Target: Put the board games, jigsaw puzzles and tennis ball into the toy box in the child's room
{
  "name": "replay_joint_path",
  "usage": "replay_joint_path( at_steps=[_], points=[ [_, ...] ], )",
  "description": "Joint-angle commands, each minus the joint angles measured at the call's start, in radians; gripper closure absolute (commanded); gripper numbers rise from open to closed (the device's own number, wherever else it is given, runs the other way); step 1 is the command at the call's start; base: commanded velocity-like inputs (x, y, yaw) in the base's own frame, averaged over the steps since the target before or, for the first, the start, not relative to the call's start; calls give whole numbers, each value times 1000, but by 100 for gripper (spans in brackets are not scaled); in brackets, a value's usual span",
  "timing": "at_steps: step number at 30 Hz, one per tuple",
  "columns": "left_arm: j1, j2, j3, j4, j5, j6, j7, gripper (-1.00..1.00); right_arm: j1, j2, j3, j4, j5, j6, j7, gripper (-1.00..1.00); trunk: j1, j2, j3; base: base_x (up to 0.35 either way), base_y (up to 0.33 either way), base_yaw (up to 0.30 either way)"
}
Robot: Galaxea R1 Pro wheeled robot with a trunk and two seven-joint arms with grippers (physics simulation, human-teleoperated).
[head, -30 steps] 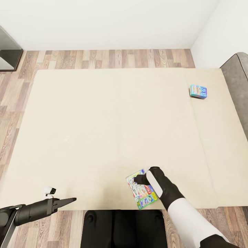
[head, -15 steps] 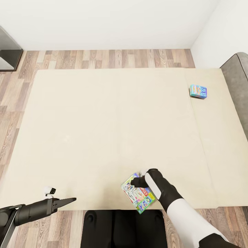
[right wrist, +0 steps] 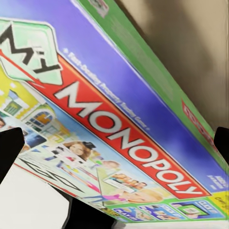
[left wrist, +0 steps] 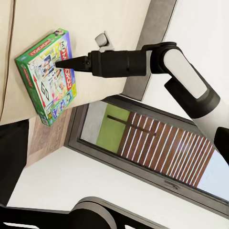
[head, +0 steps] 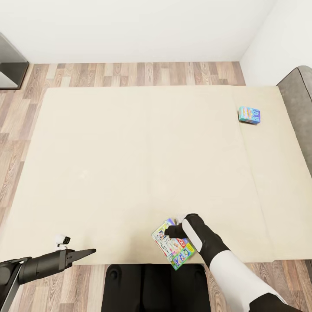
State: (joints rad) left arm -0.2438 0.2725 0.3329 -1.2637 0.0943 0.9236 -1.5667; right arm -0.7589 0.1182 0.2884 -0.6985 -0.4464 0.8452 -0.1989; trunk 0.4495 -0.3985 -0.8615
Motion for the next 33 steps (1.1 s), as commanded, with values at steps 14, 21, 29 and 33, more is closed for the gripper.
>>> replay_joint_path(
  at_steps=[14, 21, 29, 33],
  points=[
    [0, 0, 0, 0, -1, 11, -4, -100, -24, -10, 3, 10, -11, 34, -10, -100, 1, -2, -1, 0, 0, 0],
    [0, 1, 0, 0, -1, 11, -4, -100, -31, -11, 3, 24, -12, 43, -11, -100, 1, -2, -1, 0, 0, 0],
    [0, 1, 1, 0, -1, 11, -4, -100, -32, -9, 2, 65, -11, 44, -10, -100, 1, -2, -1, 0, 0, 0],
    [0, 1, 1, 0, -1, 11, -4, -100, -31, -8, 3, 79, -12, 45, -10, -100, 1, -2, -1, 0, 0, 0]
  ],
)
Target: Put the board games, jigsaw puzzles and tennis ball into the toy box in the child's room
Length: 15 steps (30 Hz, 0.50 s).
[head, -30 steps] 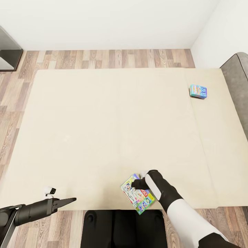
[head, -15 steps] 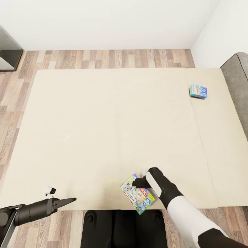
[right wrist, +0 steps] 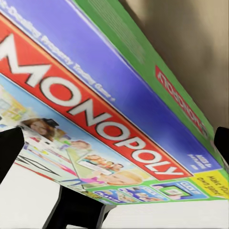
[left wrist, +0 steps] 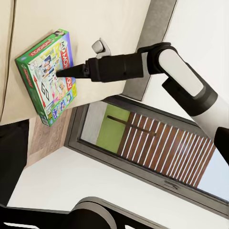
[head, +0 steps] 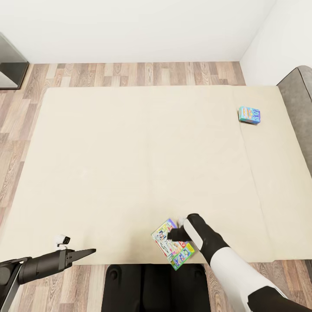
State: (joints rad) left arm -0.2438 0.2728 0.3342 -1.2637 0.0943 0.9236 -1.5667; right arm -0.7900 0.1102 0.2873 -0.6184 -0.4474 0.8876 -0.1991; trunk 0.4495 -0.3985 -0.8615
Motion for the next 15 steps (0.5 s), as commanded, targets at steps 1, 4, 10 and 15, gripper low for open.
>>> replay_joint_path(
  at_steps=[1, 4, 10, 15],
  points=[
    [0, 0, 0, 0, -1, 11, -4, -100, 0, 0, 4, 4, -10, 2, -10, -100, 1, -2, -1, 0, 0, 0],
    [0, 0, 0, 0, -1, 11, -4, -100, 0, 0, 4, 11, -11, 2, -10, -100, 1, -2, -1, 0, 0, 0],
    [0, 0, 0, 0, -1, 11, -4, -100, 0, 0, 4, 17, -11, 2, -10, -100, 1, -2, -1, 0, 0, 0],
    [0, 0, 0, 0, -1, 11, -4, -100, 0, 4, 6, 17, -11, 2, -10, -100, 1, -2, -1, 0, 0, 0]
  ],
)
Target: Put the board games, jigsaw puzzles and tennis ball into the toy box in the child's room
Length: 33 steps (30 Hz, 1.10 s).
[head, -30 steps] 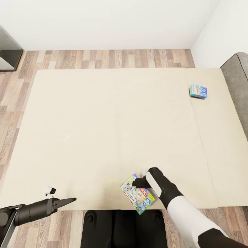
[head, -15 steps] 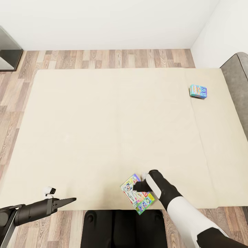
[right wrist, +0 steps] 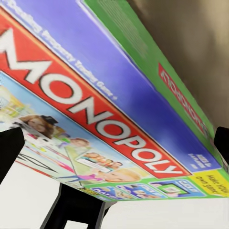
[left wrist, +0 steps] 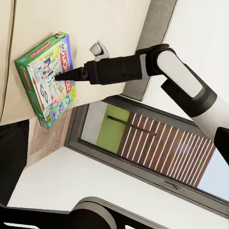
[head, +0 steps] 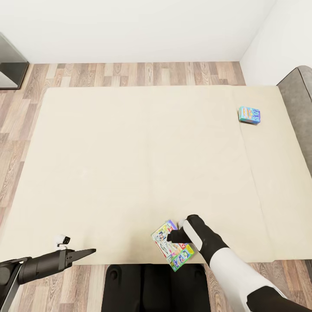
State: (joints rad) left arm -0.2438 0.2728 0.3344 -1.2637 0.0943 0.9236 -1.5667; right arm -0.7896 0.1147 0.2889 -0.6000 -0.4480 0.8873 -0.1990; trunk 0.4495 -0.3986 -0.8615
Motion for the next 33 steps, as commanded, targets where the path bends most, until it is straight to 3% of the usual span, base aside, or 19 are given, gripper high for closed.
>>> replay_joint_path(
  at_steps=[1, 11, 27, 33],
  points=[
    [0, 0, 1, 0, -1, 11, -4, -100, 0, 0, 5, 1, -11, 3, -10, -100, 1, -2, -1, 0, 0, 0],
    [0, 0, 5, 0, -1, 11, -4, -100, 0, 7, 41, 33, -12, 3, -8, -100, 1, -2, -1, 0, 0, 0],
    [0, 0, 5, 0, -1, 11, -4, -100, -1, 9, 44, 35, -17, 5, 2, -100, 1, -2, -1, 0, 0, 0],
    [0, 0, 5, 0, 0, 11, -4, -100, -2, 20, 44, 34, -16, 6, 44, -100, 1, -2, -1, 0, 0, 0]
  ],
)
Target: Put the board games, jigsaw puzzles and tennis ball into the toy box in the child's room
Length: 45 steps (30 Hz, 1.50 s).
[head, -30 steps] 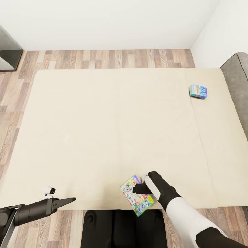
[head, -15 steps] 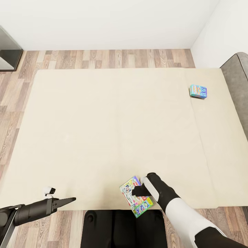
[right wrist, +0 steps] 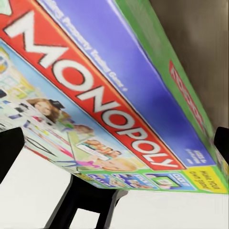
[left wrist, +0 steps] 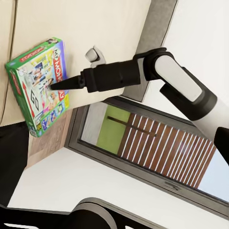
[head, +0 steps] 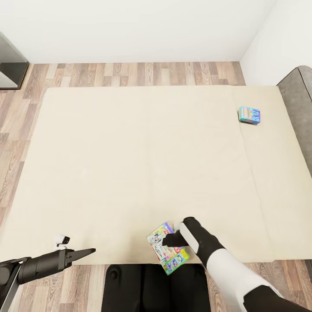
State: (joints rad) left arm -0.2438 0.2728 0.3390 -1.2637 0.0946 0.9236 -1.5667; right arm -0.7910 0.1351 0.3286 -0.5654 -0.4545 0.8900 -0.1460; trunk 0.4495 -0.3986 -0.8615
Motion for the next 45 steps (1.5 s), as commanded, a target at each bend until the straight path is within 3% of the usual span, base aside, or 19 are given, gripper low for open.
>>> replay_joint_path(
  at_steps=[1, 5, 15, 45],
  points=[
    [0, 0, 0, 0, -1, 11, -4, -100, 0, 2, 4, -1, -9, 3, -5, -100, 1, -2, -1, 0, 0, 0],
    [0, 0, 0, 0, -1, 11, -4, -100, -2, 19, 4, -2, -6, 3, 10, -100, 1, -2, -1, 0, 0, 0],
    [0, 0, 0, 0, 0, 11, -4, -100, -10, 25, 4, 1, -9, 3, 13, -100, 1, -2, -1, 0, 0, 0],
    [0, 0, 0, 0, 1, 11, -4, -100, -10, 23, 6, 39, -6, 44, 13, -100, 1, -2, -1, 0, 0, 0]
  ],
)
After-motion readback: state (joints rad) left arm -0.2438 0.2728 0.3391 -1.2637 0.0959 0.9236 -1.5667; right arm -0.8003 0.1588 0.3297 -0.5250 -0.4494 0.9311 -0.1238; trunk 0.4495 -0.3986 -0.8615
